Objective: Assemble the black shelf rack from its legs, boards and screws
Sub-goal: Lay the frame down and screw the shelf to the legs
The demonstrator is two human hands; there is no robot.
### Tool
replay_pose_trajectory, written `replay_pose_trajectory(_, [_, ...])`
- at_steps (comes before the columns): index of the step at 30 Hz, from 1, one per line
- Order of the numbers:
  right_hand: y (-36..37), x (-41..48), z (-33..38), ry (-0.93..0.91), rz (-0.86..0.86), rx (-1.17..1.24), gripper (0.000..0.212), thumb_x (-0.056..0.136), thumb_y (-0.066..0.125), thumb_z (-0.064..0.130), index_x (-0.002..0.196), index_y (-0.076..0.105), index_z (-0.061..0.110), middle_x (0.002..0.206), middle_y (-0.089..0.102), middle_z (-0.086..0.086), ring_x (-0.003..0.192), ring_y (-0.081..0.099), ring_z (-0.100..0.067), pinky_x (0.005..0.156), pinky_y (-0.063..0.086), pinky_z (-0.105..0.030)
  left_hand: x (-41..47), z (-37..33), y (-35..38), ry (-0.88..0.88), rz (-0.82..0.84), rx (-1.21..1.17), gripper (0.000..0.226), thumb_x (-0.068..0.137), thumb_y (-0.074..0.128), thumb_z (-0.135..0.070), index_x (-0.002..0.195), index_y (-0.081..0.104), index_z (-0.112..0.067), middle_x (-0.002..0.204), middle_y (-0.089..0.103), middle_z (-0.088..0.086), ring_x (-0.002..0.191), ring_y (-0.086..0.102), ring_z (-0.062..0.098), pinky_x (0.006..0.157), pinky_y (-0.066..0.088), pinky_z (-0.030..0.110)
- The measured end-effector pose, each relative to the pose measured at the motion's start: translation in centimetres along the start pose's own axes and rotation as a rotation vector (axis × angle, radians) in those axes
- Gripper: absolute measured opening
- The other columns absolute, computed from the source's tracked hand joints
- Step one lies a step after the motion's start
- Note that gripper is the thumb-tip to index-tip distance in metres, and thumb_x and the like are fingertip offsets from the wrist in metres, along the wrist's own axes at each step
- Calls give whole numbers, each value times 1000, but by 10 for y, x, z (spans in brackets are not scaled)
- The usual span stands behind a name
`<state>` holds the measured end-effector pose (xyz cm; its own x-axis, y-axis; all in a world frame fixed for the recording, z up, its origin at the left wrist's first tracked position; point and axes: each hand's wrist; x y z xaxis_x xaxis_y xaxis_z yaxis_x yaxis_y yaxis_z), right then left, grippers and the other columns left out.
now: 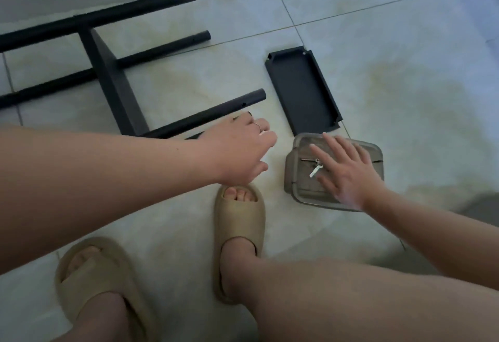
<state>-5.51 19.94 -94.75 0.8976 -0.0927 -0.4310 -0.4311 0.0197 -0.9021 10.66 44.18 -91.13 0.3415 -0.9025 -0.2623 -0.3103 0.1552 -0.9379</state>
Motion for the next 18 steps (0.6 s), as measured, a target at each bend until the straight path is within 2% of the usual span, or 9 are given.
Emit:
replay_pose_trajectory(2, [16, -9, -17, 26, -66, 17, 58, 99, 46, 45, 151, 49, 20, 153, 46, -15, 139, 43, -39, 106, 38, -54, 19, -21, 10, 51, 20, 7, 45, 97, 48, -43, 136, 43, -21, 152, 35, 9, 128, 41, 32, 99, 43, 46])
replay_pose_trajectory(4, [35, -12, -28, 84, -29, 52, 56, 98, 58, 37, 151, 47, 22, 146, 51, -12, 133, 47, -39, 103, 40, -52, 32, -41, 24, 86, 68, -25, 43, 96, 49, -39, 136, 44, -24, 156, 29, 11, 127, 40, 33, 95, 42, 45])
replay_pose_trajectory(8, [62, -2, -35, 194, 165, 166, 55, 103, 48, 40, 156, 35, 29, 151, 44, -3, 135, 43, -33, 105, 38, -46, 42, -65, 58, 127, 147, -40, 41, 96, 50, -32, 136, 43, -30, 165, 13, 13, 133, 36, 33, 97, 40, 45])
replay_pose_trajectory(11, [71, 12, -37, 268, 209, 327, 54, 102, 53, 33, 153, 39, 27, 151, 44, -5, 134, 46, -33, 104, 44, -43, 44, -68, 80, 125, 167, -72, 38, 95, 51, -22, 132, 48, -29, 167, 6, 11, 145, 24, 28, 105, 36, 44])
replay_pose_trajectory(15, [76, 35, -39, 312, 158, 419, 50, 100, 57, 24, 149, 48, 22, 144, 52, -7, 127, 53, -30, 102, 47, -42, 48, -60, 97, 138, 63, -165, 18, 95, 54, -16, 112, 53, -22, 166, 14, 8, 145, 28, 28, 111, 31, 39])
replay_pose_trajectory(17, [78, 45, -36, 308, 147, 425, 47, 99, 57, 21, 146, 52, 22, 135, 59, -9, 121, 57, -33, 98, 50, -43, 51, -53, 100, 144, 12, -201, 8, 95, 56, -20, 98, 50, -23, 165, 19, 6, 141, 34, 29, 111, 33, 37])
replay_pose_trajectory(18, [79, 49, -33, 300, 142, 421, 46, 99, 57, 21, 145, 53, 23, 130, 63, -10, 117, 60, -34, 95, 52, -45, 52, -50, 101, 149, 3, -223, 10, 94, 58, -22, 94, 47, -23, 165, 20, 4, 138, 37, 29, 110, 36, 38])
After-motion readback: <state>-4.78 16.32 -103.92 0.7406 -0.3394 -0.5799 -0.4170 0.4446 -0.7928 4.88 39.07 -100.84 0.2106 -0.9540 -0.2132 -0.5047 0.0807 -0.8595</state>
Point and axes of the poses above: each hand's wrist, its own x-axis towards the middle knuckle, its own y-axis out of the palm, z = x × y
